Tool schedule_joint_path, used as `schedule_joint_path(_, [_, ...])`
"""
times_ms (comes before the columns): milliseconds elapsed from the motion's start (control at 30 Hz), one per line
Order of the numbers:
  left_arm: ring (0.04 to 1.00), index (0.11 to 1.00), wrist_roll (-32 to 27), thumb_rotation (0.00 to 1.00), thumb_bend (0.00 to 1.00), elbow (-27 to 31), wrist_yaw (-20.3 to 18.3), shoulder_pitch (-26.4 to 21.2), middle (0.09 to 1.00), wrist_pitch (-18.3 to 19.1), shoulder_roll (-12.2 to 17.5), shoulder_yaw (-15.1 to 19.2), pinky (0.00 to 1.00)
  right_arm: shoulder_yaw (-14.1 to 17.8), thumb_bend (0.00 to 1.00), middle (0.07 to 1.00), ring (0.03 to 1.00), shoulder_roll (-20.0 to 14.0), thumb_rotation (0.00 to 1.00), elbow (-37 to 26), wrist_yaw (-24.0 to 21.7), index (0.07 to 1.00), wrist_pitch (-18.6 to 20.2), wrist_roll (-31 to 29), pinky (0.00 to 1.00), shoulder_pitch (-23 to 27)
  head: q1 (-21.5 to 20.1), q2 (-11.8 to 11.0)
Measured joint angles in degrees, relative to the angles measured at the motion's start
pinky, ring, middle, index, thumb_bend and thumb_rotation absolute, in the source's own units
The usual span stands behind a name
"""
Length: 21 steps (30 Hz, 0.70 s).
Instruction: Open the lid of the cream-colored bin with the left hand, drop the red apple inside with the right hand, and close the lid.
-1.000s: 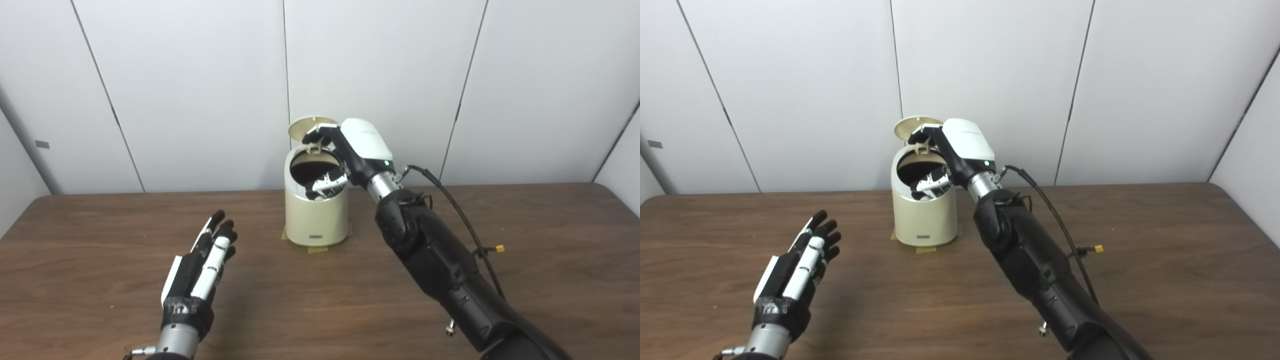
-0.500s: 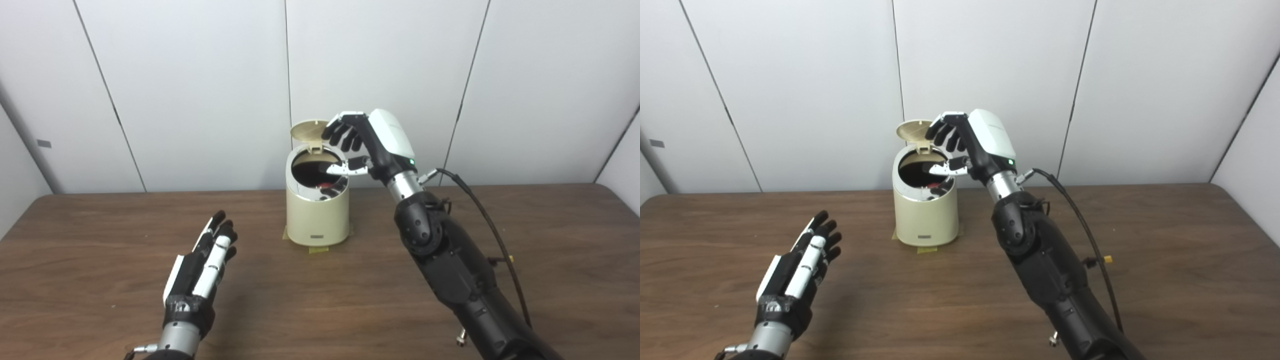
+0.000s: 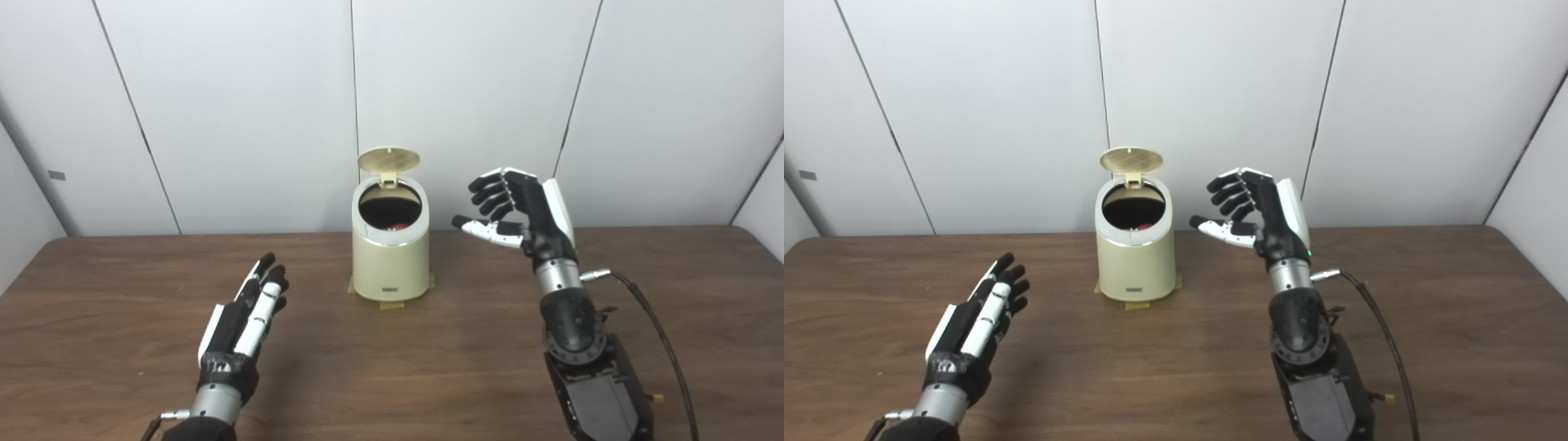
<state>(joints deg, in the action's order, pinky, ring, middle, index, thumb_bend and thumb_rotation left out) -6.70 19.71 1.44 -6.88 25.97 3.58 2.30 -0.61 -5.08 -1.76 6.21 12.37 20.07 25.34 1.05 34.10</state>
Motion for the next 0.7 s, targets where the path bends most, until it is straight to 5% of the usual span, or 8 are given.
schedule_joint_path(67, [0.927, 0.966, 0.06, 0.77, 0.52, -0.68, -0.02, -1.19, 0.943, 0.00, 0.51, 0.08, 0.92, 0.03, 0.50, 0.666, 0.599, -0.61, 0.13, -3.09, -2.62, 0.500, 2.58, -1.70, 0.49, -2.72, 0.09, -0.18])
schedule_joint_path(133, [0.935, 0.968, 0.14, 0.78, 0.50, -1.87, 0.04, -2.77, 0.944, 0.28, 0.83, 0.27, 0.93, 0.57, 0.54, 0.809, 0.753, -0.79, 0.47, -5.32, -5.39, 0.767, 5.13, -4.79, 0.66, -5.52, 0.09, -0.35])
schedule_joint_path(233, [0.942, 0.967, 0.09, 0.78, 0.50, -4.10, 0.07, -5.83, 0.945, 1.02, 1.35, 0.72, 0.92, 2.71, 0.56, 0.910, 0.876, -0.24, 0.64, -8.14, -8.14, 0.888, 8.25, -10.82, 0.81, -9.68, 0.18, -0.53])
schedule_joint_path(467, [0.964, 0.970, -0.09, 0.79, 0.48, -11.55, -1.63, -15.93, 0.968, 1.16, 4.71, 1.27, 0.96, 4.75, 0.56, 0.925, 0.902, 1.74, 0.65, -12.94, -8.18, 0.939, 10.70, -16.64, 0.85, -15.70, 0.26, -0.79])
schedule_joint_path(700, [0.939, 0.952, 0.40, 0.82, 0.48, -19.87, -2.48, -26.43, 0.942, 0.82, 5.85, 0.79, 0.93, 4.82, 0.65, 0.948, 0.933, 3.94, 0.81, -13.82, -7.70, 0.940, 10.21, -19.18, 0.89, -20.31, 0.35, -1.05])
